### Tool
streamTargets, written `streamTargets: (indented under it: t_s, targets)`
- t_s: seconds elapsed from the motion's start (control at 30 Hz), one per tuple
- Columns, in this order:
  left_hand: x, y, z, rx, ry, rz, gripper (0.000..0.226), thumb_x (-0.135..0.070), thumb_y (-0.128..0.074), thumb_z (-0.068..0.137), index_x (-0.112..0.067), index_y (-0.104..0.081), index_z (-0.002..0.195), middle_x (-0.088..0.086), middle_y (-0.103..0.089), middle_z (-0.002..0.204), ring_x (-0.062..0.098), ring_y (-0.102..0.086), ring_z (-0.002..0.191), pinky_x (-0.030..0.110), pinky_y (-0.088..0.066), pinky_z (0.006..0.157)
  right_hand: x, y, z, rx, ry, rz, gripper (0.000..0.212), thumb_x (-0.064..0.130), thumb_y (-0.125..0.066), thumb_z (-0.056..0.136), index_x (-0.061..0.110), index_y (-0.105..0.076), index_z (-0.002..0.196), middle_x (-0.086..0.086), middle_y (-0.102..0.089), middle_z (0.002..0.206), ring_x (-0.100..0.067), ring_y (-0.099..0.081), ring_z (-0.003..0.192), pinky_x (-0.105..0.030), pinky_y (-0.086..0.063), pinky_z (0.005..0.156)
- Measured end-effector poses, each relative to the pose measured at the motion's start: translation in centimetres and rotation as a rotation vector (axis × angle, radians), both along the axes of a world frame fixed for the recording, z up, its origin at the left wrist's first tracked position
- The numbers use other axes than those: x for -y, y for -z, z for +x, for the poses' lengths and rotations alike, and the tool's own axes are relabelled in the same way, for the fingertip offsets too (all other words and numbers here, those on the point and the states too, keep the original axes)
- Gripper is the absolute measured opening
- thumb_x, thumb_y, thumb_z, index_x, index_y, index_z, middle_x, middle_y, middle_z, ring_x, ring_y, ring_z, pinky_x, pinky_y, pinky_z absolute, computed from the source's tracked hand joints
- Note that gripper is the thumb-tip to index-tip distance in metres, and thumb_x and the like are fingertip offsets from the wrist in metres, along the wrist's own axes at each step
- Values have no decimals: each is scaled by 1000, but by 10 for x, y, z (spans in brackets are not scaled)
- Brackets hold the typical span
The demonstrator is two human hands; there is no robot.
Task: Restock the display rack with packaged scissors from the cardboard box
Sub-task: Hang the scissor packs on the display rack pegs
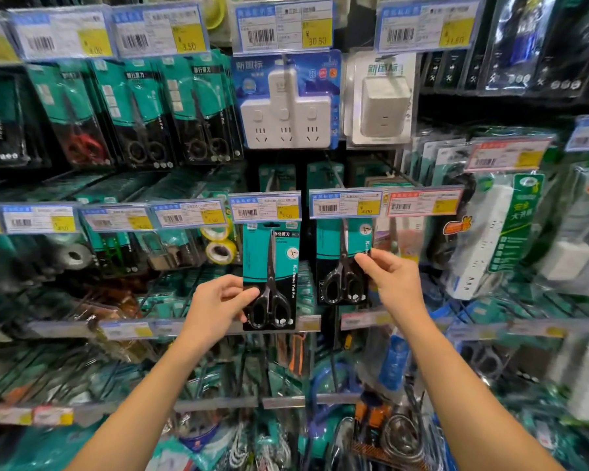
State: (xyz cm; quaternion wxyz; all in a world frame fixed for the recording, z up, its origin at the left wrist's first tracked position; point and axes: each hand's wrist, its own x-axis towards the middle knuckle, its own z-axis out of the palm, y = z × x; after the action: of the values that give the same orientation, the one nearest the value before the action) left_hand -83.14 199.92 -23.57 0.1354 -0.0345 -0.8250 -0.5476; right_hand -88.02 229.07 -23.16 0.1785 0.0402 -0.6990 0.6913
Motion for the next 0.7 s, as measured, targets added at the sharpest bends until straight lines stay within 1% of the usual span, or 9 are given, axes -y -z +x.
streamTargets:
  t_s: [0.1, 0.23, 0.3, 0.37, 0.43, 0.5, 0.6, 0.67, 0.7]
  targets:
    - [0, -1, 0, 5, 2, 16, 14, -17, -72, 89, -5, -70, 94, 7, -76, 78, 15, -58, 46, 21, -50, 52, 1, -1, 0, -18, 8, 19, 30, 19, -75, 84, 8, -71, 112, 2, -74, 95, 2, -69, 80, -13, -55, 77]
    - [0, -2, 0, 8, 12, 18, 13, -17, -72, 89, -6, -71, 94, 8, -76, 78, 15, -58, 46, 22, -51, 53, 5, -2, 0, -18, 19, 24, 35, 19, -75, 84, 2, -69, 115, -6, -74, 102, -10, -70, 92, -22, -54, 85]
    - [0, -3, 0, 15, 11, 31, 12, -17, -72, 89, -6, -71, 94, 11, -76, 78, 17, -58, 47, 24, -52, 54, 7, -1, 0, -23, 17, 35, 31, 19, -74, 85, 5, -71, 112, -2, -75, 97, 1, -70, 83, -16, -56, 77]
    - [1, -4, 0, 25, 5, 34, 12, -17, -72, 89, -5, -71, 94, 15, -75, 79, 18, -59, 48, 25, -52, 55, 8, -1, 0, -40, 36, 69, 26, 19, -74, 85, 8, -72, 108, 12, -74, 87, 8, -68, 76, -13, -56, 72]
    - [2, -5, -1, 34, 7, 45, 13, -16, -72, 89, -5, -71, 95, 16, -75, 81, 19, -58, 48, 27, -53, 56, 8, 0, 0, -64, 41, 112, 13, 18, -74, 85, 21, -75, 98, 24, -71, 73, 11, -67, 73, -8, -52, 65]
    - [2, -5, -1, 41, 11, 57, 12, -15, -72, 89, -4, -70, 95, 19, -75, 82, 19, -57, 48, 29, -53, 56, 11, -3, 4, -80, 59, 148, 22, 19, -74, 86, 41, -70, 81, 28, -71, 71, 10, -67, 73, -7, -50, 63]
    - [4, -4, 0, 46, 11, 50, 13, -14, -71, 89, -3, -70, 95, 19, -74, 81, 20, -57, 48, 30, -53, 57, 11, -2, 4, -135, 118, 221, 25, 26, -72, 87, 46, -72, 72, 20, -72, 71, 3, -66, 67, -14, -52, 60]
    - [5, -5, 0, 46, 13, 56, 12, -13, -71, 89, -3, -71, 96, 18, -75, 81, 22, -58, 49, 32, -53, 57, 9, -1, 5, -218, 164, 308, 13, 32, -68, 89, 32, -73, 77, 7, -69, 63, -12, -61, 57, -30, -50, 53]
    - [5, -5, 0, 47, 13, 58, 11, -13, -71, 89, -4, -71, 96, 16, -76, 81, 21, -58, 49, 32, -53, 57, 9, 1, 4, -258, 187, 357, 16, 35, -67, 90, 25, -72, 78, 3, -67, 61, -19, -59, 56, -34, -48, 52]
